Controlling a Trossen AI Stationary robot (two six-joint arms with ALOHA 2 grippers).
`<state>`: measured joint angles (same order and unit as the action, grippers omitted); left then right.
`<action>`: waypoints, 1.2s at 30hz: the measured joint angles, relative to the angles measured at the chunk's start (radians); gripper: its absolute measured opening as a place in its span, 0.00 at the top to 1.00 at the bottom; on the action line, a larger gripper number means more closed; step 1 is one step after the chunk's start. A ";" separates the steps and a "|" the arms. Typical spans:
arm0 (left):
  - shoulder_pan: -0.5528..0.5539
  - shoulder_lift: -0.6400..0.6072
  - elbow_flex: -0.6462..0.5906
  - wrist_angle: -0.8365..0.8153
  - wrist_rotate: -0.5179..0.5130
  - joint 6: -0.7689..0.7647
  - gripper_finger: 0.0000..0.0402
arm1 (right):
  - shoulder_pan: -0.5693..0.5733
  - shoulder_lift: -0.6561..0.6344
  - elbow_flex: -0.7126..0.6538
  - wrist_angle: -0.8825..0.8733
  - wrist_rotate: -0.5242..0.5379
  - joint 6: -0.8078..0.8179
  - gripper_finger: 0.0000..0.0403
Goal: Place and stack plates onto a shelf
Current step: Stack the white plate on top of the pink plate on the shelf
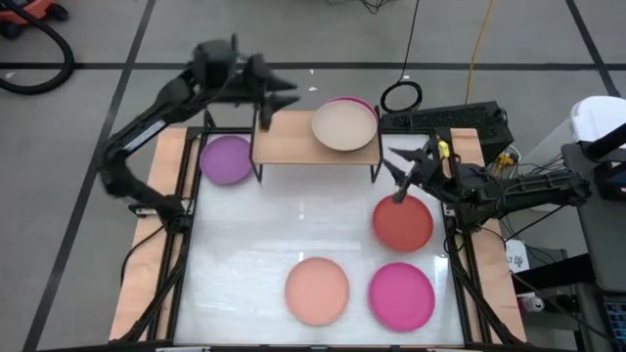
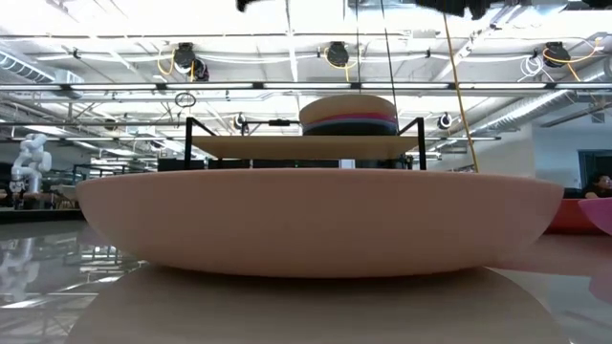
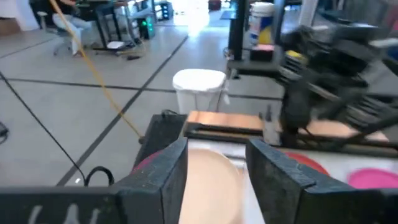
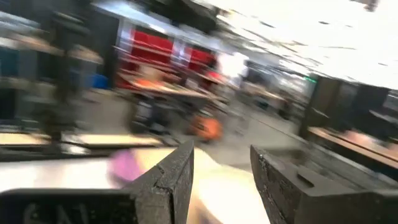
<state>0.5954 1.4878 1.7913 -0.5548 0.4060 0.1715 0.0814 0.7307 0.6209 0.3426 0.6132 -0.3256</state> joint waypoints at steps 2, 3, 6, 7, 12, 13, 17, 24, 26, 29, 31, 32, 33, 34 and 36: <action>-0.034 -0.096 -0.108 0.011 -0.052 -0.001 0.62 | 0.000 0.000 0.000 -0.011 0.040 -0.001 0.65; -0.052 -0.147 -0.169 0.025 -0.084 -0.006 0.63 | 0.000 0.000 0.000 -0.012 0.040 -0.001 0.65; -0.101 -0.319 -0.372 0.128 -0.173 -0.036 0.66 | 0.001 0.009 0.004 -0.016 0.030 0.000 0.65; -0.117 -0.379 -0.448 0.180 -0.195 -0.055 0.67 | 0.001 0.017 0.010 -0.016 0.039 0.001 0.65; -0.189 -0.630 -0.854 0.523 -0.254 -0.190 0.68 | -0.022 0.121 0.064 -0.028 0.045 -0.001 0.65; -0.206 -0.672 -0.925 0.600 -0.266 -0.209 0.68 | -0.029 0.154 0.082 -0.042 0.044 -0.005 0.65; -0.252 -0.788 -1.158 0.842 -0.312 -0.215 0.69 | -0.070 0.305 0.157 -0.107 0.038 -0.054 0.65; -0.262 -0.849 -1.348 0.984 -0.347 -0.246 0.69 | -0.167 0.522 0.260 -0.136 0.040 -0.096 0.71; -0.261 -0.849 -1.366 0.979 -0.347 -0.249 0.69 | -0.184 0.555 0.269 -0.135 0.034 -0.107 0.75; -0.261 -0.847 -1.371 0.963 -0.347 -0.226 0.69 | -0.208 0.588 0.270 -0.131 -0.035 -0.134 0.84; -0.261 -0.848 -1.370 0.976 -0.347 -0.225 0.69 | -0.223 0.609 0.270 -0.132 -0.076 -0.143 0.90; -0.261 -0.848 -1.370 0.976 -0.347 -0.225 0.69 | -0.230 0.615 0.270 -0.134 -0.091 -0.144 0.93; -0.261 -0.847 -1.370 0.975 -0.347 -0.225 0.69 | -0.237 0.622 0.270 -0.133 -0.093 -0.144 0.96; -0.261 -0.847 -1.370 0.974 -0.347 -0.223 0.69 | -0.246 0.627 0.270 -0.131 -0.090 -0.148 0.98; -0.261 -0.848 -1.370 0.975 -0.347 -0.215 0.69 | -0.264 0.640 0.270 -0.133 -0.089 -0.153 0.99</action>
<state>0.3340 0.6403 0.4210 0.4197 0.0589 -0.0433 -0.1829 1.3711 0.8913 0.2092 0.5244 -0.4782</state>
